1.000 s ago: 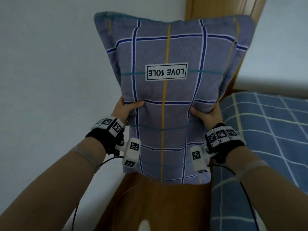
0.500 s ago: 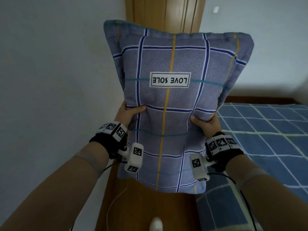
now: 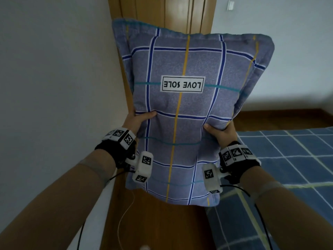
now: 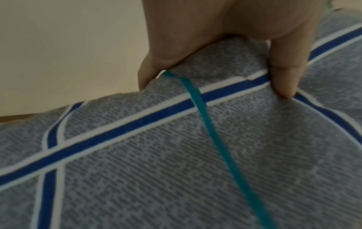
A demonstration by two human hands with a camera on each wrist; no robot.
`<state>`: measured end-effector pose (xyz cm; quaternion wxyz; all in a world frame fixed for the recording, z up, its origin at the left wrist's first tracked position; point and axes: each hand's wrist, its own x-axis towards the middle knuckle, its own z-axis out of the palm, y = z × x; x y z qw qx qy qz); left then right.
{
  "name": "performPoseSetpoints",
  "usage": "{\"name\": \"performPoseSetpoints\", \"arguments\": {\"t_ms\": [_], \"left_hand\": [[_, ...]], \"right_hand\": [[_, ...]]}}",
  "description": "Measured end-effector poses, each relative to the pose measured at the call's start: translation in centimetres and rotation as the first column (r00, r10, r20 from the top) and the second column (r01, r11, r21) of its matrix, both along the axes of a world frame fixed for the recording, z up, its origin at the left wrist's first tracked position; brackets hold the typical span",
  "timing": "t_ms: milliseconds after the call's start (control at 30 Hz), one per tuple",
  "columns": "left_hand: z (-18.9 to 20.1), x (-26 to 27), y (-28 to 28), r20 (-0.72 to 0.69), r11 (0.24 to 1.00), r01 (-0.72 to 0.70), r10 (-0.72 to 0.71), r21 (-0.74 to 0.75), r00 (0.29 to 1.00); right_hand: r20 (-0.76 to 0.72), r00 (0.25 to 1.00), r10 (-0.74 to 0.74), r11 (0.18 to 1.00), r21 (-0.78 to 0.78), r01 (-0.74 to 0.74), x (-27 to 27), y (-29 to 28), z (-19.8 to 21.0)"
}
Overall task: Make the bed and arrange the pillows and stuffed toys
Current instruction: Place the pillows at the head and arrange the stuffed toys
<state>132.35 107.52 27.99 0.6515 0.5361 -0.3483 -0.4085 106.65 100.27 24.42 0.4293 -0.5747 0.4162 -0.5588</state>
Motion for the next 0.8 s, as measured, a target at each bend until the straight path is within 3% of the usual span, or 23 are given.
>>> {"name": "performPoseSetpoints", "arguments": {"t_ms": [200,433,567,800], "left_hand": [[-3.0,5.1,-17.5,-0.066,1.000,0.018,-0.018,-0.001,0.998],[-2.2,10.2,-40.9,-0.058,0.984,0.137,-0.131,0.111,0.990],[-1.3,9.5,-51.8,-0.024,0.962,0.239,-0.238,0.134,0.971],[-2.8,5.8,-72.5,0.063,0.952,0.286,-0.294,0.108,0.954]], "right_hand": [[-0.040,0.998,-0.037,0.999,0.033,0.039,4.9,-17.0,-2.8],[-0.033,0.994,-0.104,0.993,0.057,0.105,8.7,-36.7,-0.8],[0.000,0.981,-0.193,0.980,0.049,0.193,8.3,-45.8,-0.9],[0.025,0.962,-0.273,0.959,0.085,0.270,5.7,-65.0,-4.6]]}}
